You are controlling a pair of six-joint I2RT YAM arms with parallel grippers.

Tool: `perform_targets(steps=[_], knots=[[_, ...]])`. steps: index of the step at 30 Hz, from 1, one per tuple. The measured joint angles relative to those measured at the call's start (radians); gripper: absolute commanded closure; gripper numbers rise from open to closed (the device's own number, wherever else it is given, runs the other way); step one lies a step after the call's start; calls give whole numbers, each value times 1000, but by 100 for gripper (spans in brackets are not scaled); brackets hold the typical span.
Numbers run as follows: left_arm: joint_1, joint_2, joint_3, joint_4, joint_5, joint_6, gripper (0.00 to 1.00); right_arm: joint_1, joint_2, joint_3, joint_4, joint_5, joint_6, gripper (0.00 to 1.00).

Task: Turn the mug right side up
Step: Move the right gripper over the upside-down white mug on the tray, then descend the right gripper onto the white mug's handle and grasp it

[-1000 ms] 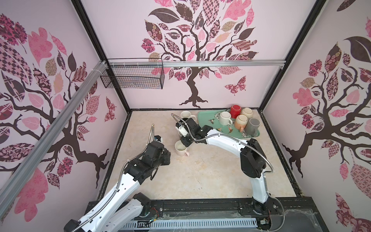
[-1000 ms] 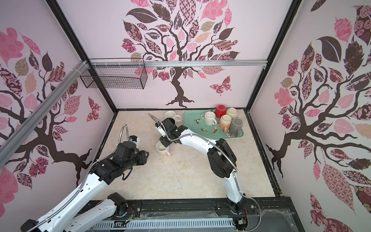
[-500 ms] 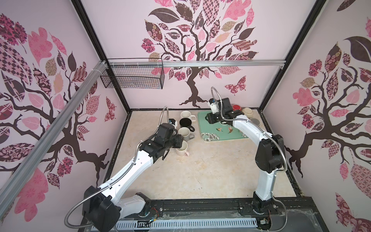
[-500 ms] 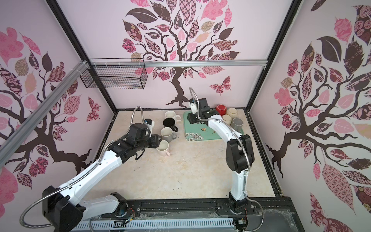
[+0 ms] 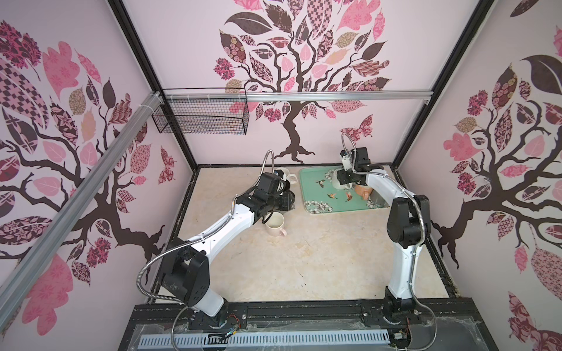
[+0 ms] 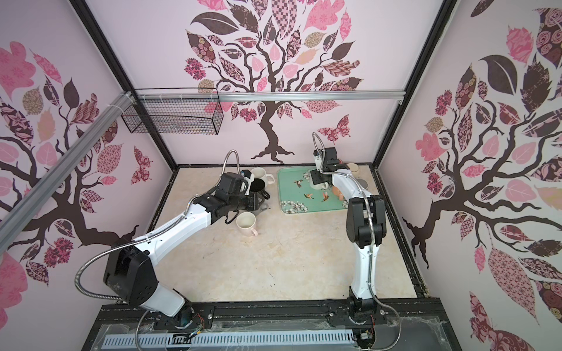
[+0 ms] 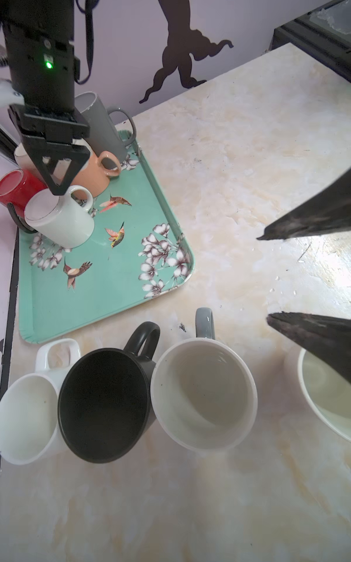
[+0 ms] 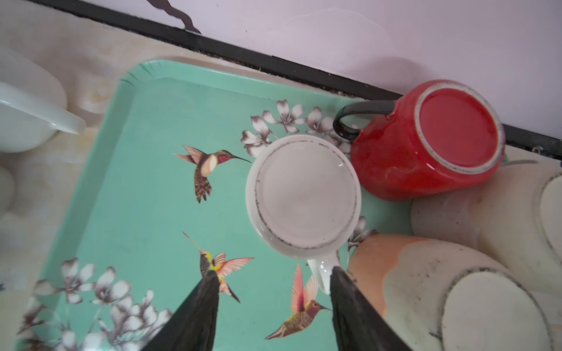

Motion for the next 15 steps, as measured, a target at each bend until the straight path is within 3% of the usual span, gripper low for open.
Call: perform_targets(steps=[10, 15], knots=[[0, 11, 17, -4, 17, -4, 57, -65, 104, 68, -31, 11, -12, 34], [0, 16, 17, -9, 15, -4, 57, -66, 189, 198, -80, -8, -6, 46]])
